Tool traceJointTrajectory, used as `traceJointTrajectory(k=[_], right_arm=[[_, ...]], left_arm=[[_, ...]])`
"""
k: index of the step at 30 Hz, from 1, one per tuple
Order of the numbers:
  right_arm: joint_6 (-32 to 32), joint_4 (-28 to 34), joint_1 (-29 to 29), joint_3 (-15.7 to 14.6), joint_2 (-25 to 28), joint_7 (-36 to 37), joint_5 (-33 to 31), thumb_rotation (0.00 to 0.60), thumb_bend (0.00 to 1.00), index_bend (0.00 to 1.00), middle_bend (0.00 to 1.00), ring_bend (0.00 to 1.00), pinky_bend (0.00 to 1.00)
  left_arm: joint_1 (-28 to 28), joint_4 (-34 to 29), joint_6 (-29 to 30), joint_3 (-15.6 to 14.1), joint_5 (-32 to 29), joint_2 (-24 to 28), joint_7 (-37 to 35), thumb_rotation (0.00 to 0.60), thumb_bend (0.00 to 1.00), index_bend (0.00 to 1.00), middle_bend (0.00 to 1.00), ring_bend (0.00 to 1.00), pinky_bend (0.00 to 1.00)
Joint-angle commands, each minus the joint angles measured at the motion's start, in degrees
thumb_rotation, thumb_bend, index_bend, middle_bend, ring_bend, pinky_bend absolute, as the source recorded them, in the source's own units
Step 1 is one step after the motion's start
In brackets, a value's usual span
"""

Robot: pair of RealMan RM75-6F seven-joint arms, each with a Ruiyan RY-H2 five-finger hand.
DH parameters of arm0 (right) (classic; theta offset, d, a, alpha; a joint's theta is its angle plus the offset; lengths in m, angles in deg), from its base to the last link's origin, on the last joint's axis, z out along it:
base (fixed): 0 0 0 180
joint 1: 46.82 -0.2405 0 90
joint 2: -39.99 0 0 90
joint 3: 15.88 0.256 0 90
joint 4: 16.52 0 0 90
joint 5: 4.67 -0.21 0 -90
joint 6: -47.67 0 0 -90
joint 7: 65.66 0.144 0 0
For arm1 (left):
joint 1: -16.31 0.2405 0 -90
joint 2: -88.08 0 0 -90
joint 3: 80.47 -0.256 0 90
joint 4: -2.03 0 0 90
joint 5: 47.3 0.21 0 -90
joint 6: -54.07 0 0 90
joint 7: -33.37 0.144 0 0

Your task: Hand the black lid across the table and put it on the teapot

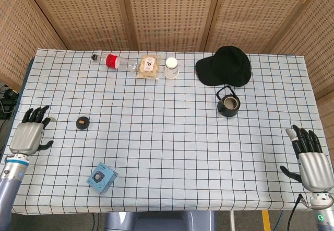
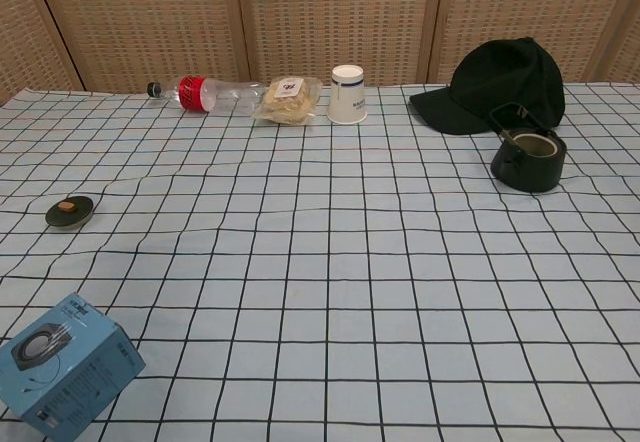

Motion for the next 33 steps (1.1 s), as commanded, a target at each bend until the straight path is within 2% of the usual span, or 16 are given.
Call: traceJointTrajectory(k=[1,7,17,33], right_arm=[[0.2,-0.1,0.0,0.1,0.0,0.3,-0.3,0.600,0.13,0.05,0.00,0.00,0.00],[0.7,-0.3,-0.2,0.3,0.1,0.6,-1.0,0.600,0.13,0.05,0.00,0.00,0.00],[1.1,-0.6,-0.3,0.7,0.1,1.1,-1.9,0.600,0.13,0.05,0.00,0.00,0.00],[2.0,-1.2,-0.5,1.1,0.1,1.9,-3.1,0.600,0.13,0.04,0.00,0.00,0.00]], left_arm=[[-4.7,4.8,-5.2,1.7,-5.1,-3.3,4.1,0.600,0.24,0.31,0.00,0.00,0.00],[-8.7,9.4,-9.5,2.1,-10.2,-6.6,7.7,0.600,0.22,0.27,0.00,0.00,0.00],[-13.6,14.6,-14.1,1.4,-16.0,-11.6,11.6,0.600,0.22,0.29,0.00,0.00,0.00],[-18.1,20.6,-17.0,-0.2,-20.9,-16.7,14.6,0.600,0.23,0.29,0.00,0.00,0.00]])
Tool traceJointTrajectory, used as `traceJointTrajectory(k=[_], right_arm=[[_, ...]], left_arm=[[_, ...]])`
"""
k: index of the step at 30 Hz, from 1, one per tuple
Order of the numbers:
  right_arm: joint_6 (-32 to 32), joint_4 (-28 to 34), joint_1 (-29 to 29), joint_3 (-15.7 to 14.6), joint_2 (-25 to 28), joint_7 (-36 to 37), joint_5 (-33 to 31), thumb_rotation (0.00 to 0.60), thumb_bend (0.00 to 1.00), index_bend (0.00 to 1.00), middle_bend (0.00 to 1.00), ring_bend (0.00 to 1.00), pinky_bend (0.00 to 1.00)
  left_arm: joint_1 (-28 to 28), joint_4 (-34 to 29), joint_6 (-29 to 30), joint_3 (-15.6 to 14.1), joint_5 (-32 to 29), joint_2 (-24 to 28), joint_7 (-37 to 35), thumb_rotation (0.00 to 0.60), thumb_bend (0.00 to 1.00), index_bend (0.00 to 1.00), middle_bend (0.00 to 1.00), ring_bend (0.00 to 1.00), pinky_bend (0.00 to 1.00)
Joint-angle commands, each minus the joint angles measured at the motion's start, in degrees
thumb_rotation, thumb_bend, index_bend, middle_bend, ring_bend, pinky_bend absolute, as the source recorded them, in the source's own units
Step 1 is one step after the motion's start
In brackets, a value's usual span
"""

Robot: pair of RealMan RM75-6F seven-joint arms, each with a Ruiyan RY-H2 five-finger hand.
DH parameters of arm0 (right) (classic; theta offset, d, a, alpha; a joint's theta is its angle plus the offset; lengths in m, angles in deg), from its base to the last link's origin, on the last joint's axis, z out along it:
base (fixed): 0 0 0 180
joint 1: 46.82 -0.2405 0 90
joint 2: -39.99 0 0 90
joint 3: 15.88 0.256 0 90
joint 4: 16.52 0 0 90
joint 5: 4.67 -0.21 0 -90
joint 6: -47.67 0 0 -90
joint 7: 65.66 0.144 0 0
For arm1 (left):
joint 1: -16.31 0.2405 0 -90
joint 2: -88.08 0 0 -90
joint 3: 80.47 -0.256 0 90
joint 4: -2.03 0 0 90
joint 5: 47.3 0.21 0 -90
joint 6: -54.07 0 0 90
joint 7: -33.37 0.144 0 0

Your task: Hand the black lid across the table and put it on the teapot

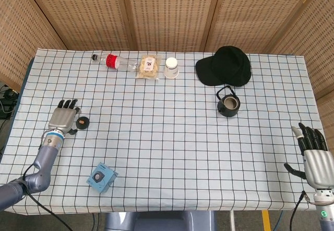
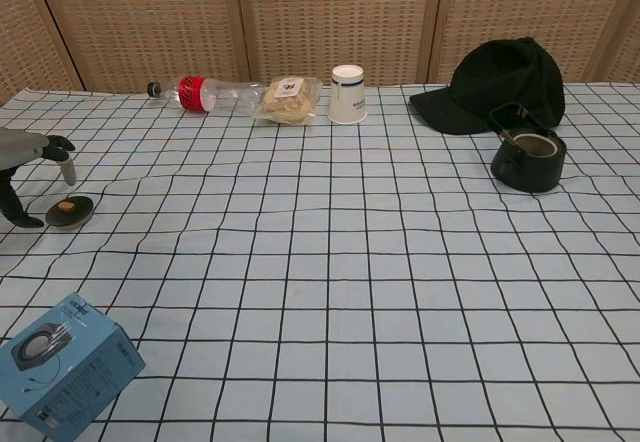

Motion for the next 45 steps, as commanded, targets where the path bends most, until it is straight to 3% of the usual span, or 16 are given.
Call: traceJointTrajectory(k=[1,12,23,30,37,45], right_arm=[[0.0,-0.1,0.0,0.0,0.0,0.0,-0.1,0.600,0.13,0.04,0.00,0.00,0.00],[0.1,-0.1,0.0,0.0,0.0,0.5,0.0,0.600,0.13,0.04,0.00,0.00,0.00],[-0.2,0.0,0.1,0.0,0.3,1.8,0.3,0.600,0.13,0.04,0.00,0.00,0.00],[-0.3,0.1,0.2,0.1,0.8,3.1,0.1,0.600,0.13,0.04,0.00,0.00,0.00],[-0.3,-0.1,0.4,0.6,1.9,6.4,-0.6,0.600,0.13,0.04,0.00,0.00,0.00],[1.3,-1.0,0.0,1.0,2.5,9.6,-1.9,0.600,0.13,0.04,0.00,0.00,0.00]], left_arm=[[-0.8,0.9,-0.6,-0.3,-0.8,-0.9,0.4,0.600,0.23,0.29,0.00,0.00,0.00],[-2.2,1.9,-0.8,-1.3,-2.5,-2.4,1.0,0.600,0.24,0.33,0.00,0.00,0.00],[-2.4,0.0,0.4,-1.6,-2.6,-1.7,0.0,0.600,0.31,0.41,0.00,0.00,0.00],[-2.7,-6.2,3.5,-0.8,-0.2,1.5,-0.6,0.600,0.31,0.43,0.00,0.00,0.00],[-5.0,-15.0,6.9,0.6,-1.2,4.3,3.8,0.600,0.31,0.43,0.00,0.00,0.00],[-11.5,-20.0,8.9,3.3,-6.7,1.7,12.0,0.600,0.31,0.43,0.00,0.00,0.00]])
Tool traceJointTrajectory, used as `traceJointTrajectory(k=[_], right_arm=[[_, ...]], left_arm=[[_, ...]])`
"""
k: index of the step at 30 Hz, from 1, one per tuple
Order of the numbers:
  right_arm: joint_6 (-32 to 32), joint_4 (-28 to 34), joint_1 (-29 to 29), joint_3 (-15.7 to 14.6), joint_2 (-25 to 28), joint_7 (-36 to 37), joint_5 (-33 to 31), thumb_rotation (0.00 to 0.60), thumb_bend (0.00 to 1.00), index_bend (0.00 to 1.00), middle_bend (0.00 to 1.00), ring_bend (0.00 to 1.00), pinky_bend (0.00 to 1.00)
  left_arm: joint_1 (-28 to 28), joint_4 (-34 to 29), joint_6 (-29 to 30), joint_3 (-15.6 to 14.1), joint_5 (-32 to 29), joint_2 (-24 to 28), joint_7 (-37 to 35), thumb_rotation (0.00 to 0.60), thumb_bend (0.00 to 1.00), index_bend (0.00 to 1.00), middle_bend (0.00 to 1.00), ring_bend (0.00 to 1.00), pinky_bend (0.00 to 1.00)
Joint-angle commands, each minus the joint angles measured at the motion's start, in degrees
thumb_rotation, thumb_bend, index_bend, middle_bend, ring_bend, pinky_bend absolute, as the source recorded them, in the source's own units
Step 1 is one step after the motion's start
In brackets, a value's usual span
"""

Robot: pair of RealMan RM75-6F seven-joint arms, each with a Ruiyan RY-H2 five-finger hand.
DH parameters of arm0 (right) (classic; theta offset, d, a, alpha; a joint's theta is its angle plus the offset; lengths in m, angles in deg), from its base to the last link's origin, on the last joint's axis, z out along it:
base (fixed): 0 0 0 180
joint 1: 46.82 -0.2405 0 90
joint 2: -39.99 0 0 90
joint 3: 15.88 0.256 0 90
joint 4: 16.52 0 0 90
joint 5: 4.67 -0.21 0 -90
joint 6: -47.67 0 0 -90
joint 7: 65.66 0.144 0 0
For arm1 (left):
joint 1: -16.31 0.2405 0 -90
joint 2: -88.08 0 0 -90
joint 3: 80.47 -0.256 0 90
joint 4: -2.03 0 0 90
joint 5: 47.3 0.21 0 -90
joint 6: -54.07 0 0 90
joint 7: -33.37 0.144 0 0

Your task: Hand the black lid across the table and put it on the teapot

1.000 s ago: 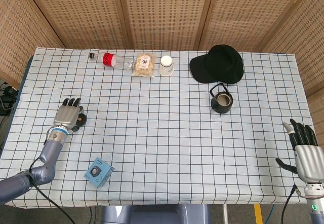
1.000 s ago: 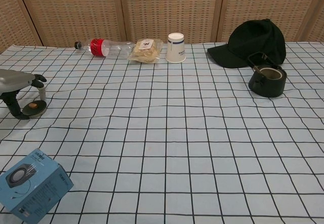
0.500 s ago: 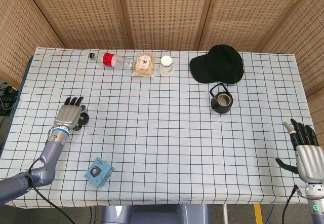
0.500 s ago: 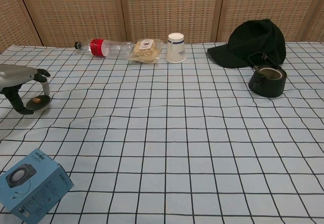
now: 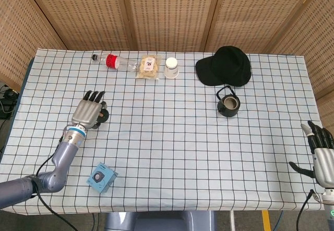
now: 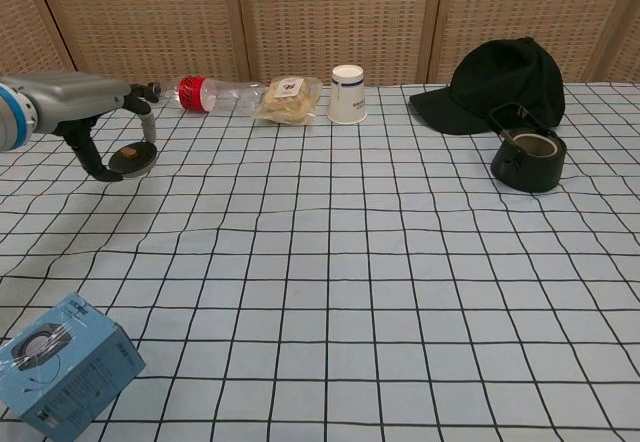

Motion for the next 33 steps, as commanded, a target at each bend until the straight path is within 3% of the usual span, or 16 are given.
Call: traceJointTrajectory(k=[1,8,14,25,27,33], right_arm=[[0.6,-0.5,-0.2,0.2,0.2,1.0,-0.5,0.600,0.13,0.04,0.00,0.00,0.00],[1.8,-1.7,-0.3,0.7,0.7,4.4,-1.8,0.600,0.13,0.04,0.00,0.00,0.00],[2.1,-2.2,-0.2,1.0,1.1,6.4,-2.4,0.600,0.13,0.04,0.00,0.00,0.00],[2.1,-3.3,0.3,1.5,1.7,9.0,-3.4,0.600,0.13,0.03,0.00,0.00,0.00],[2.2,-3.4,0.4,1.4,1.8,9.2,-3.4,0.600,0.13,0.03,0.00,0.00,0.00],[1.8,-3.6,0.7,1.5,1.9,9.2,-3.5,0.600,0.13,0.03,0.00,0.00,0.00]], left_arm=[[-3.8,-1.4,1.0,1.6,-2.9,-2.3,3.9,0.600,0.31,0.43,0.00,0.00,0.00],[-11.6,1.1,1.5,4.2,-8.2,-9.0,9.9,0.600,0.31,0.46,0.00,0.00,0.00],[-17.6,5.8,1.5,5.6,-11.8,-14.8,14.0,0.600,0.31,0.41,0.00,0.00,0.00],[-26.3,18.9,1.5,6.8,-15.6,-28.5,18.5,0.600,0.31,0.37,0.00,0.00,0.00],[-26.8,19.8,1.2,7.1,-16.7,-29.5,18.7,0.600,0.30,0.32,0.00,0.00,0.00],[-26.6,18.9,1.7,7.0,-17.6,-29.2,19.1,0.600,0.12,0.04,0.00,0.00,0.00]])
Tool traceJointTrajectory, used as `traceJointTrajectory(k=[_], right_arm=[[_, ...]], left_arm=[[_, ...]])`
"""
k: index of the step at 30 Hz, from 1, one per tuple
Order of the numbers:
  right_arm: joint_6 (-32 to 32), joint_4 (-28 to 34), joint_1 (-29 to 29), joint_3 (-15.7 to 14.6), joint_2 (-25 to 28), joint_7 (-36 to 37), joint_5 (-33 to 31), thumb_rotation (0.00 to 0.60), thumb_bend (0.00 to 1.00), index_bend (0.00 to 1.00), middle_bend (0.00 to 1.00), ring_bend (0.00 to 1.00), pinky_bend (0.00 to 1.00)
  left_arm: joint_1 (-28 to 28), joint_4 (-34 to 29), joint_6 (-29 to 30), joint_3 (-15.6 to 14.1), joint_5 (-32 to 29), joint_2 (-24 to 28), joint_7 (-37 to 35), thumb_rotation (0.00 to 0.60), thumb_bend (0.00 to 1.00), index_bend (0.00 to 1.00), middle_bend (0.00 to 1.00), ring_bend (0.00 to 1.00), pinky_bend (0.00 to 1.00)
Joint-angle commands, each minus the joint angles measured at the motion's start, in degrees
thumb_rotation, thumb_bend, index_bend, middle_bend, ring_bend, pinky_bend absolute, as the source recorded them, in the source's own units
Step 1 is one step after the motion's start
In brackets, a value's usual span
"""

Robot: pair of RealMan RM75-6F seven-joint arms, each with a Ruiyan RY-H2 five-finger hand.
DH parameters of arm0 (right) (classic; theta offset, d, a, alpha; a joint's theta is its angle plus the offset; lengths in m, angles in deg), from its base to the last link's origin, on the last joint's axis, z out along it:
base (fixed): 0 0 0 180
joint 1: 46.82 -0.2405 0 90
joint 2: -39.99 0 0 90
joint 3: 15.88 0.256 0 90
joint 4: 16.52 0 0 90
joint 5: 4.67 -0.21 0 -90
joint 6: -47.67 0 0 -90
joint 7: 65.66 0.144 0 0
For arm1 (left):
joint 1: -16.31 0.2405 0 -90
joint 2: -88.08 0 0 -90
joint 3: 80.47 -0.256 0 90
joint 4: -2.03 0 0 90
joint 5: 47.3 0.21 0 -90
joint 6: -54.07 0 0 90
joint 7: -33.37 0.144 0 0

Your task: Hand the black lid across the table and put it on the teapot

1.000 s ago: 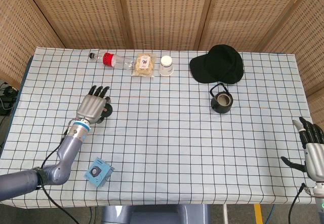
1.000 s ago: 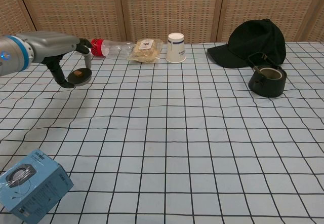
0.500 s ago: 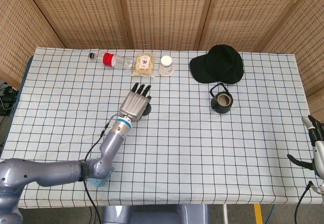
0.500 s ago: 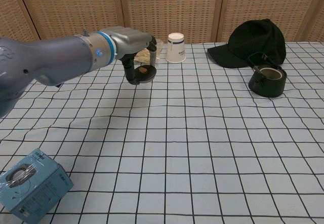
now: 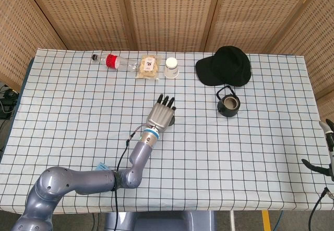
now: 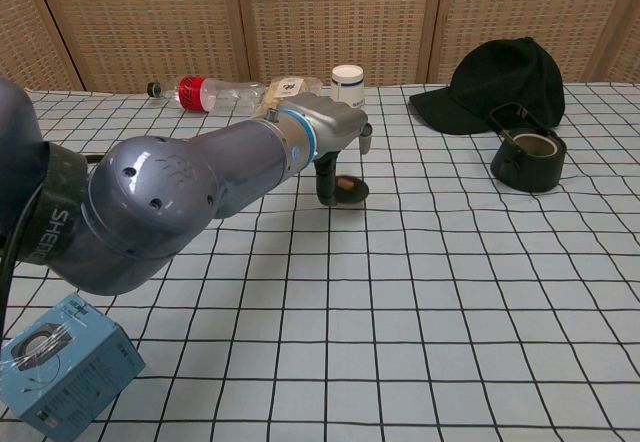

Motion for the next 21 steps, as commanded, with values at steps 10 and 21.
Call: traceJointTrajectory(k=[10,21], right_arm=[[-0.6,1.0,0.3,-0.4,0.0,-2.3,0.8,0.600,0.13,0.03,0.00,0.00,0.00],[0.1,3.0,-0.4,-1.6,-1.4,-9.5,2.1,0.600,0.13,0.03,0.00,0.00,0.00]], left_arm=[[9.4,-18.4,8.7,-3.5,10.0,12.2,-8.7,0.600,0.09,0.00,0.00,0.00,0.00],[32.2,-36.1,31.1,-18.0,31.5,30.4,-26.4,0.600,0.09,0.00,0.00,0.00,0.00]])
